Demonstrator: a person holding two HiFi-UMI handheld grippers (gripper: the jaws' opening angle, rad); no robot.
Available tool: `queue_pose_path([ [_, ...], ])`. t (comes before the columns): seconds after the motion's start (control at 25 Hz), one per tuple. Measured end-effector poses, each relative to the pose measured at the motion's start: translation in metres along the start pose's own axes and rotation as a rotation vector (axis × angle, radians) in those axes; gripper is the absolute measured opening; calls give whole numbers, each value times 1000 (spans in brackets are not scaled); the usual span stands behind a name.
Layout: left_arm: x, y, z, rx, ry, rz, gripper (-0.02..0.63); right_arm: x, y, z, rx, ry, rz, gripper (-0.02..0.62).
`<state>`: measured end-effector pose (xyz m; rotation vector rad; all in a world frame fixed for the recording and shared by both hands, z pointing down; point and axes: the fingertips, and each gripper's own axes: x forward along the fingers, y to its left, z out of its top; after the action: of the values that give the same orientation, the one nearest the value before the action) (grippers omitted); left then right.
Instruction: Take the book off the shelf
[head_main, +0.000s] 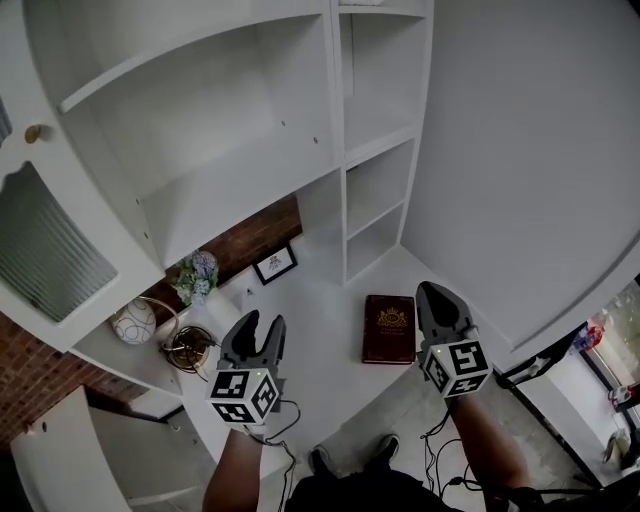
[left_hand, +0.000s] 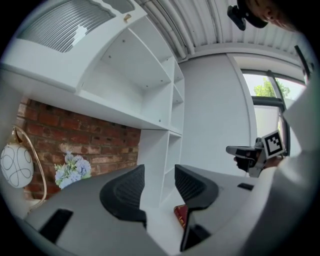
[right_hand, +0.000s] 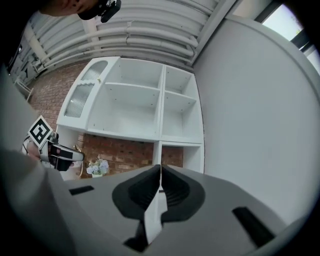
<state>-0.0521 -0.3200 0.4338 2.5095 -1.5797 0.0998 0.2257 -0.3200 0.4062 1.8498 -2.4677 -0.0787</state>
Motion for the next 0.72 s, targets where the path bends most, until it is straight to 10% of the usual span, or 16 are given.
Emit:
queue_pose_path([
  [0.72,-9,-32,81,52,-168,-70,186,-18,12,79,-48,-130,-27,17],
])
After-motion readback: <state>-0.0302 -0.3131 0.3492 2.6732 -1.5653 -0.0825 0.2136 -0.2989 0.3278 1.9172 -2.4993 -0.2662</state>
